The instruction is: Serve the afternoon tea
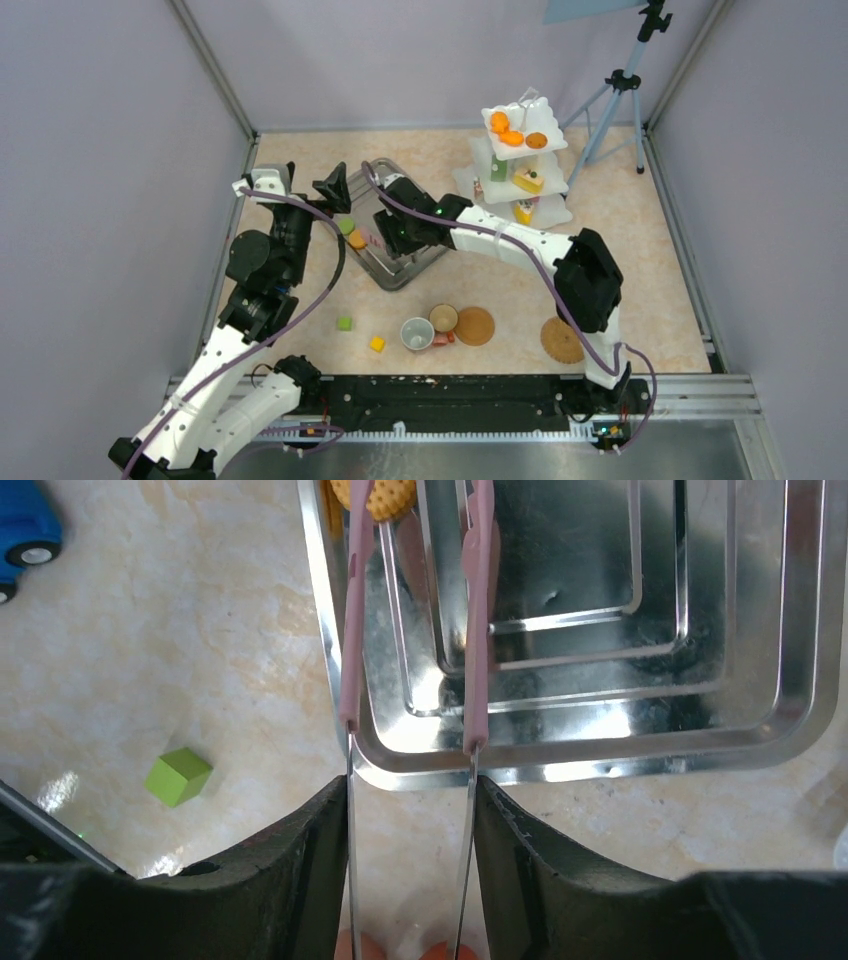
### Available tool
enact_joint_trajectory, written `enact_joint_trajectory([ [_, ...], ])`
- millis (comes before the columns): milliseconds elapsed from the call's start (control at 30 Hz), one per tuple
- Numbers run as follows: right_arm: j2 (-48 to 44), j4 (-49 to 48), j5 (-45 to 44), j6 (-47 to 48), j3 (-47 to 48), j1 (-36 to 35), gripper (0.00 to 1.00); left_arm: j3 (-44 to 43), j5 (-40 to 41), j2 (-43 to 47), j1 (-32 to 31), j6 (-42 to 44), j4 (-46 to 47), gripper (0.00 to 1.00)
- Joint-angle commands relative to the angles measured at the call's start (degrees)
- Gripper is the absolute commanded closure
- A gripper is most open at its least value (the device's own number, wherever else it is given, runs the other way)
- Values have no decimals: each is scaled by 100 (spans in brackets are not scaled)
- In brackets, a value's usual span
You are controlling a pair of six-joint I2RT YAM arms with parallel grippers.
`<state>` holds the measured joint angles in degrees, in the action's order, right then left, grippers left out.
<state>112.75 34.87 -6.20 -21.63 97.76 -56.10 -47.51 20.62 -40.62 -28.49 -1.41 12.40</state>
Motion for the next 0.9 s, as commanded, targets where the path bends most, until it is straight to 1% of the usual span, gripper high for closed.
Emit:
enact_joint_trajectory([
  [0, 266, -84, -73, 103, 688, -121, 53, -157, -17, 50, 28, -45, 183, 1],
  [233, 629, 105, -149, 258, 1130, -180, 52, -162, -2, 79, 38, -44, 182, 1],
  [433, 749, 105, -175, 311, 1220, -207, 52, -152, 21, 99, 38, -26, 190, 1],
  [500, 707, 103, -209, 403, 1157, -209, 47, -150, 24, 94, 41, -26, 191, 1],
  [600, 459, -284, -112, 522, 669, -209, 33, -153, 22, 103, 51, -26, 191, 1],
  [633, 345, -449, -57, 527, 437, -208, 25, -146, 34, 104, 49, -18, 188, 1],
  [667, 236, -663, 1, 531, 163, -205, 20, -153, 44, 109, 44, -17, 192, 1],
  [767, -136, -1451, -5, 555, -799, -201, 14, -153, 37, 120, 49, -17, 199, 1],
  [867, -341, -2225, -96, 596, -1681, -200, 13, -146, 19, 112, 51, -30, 191, 1],
])
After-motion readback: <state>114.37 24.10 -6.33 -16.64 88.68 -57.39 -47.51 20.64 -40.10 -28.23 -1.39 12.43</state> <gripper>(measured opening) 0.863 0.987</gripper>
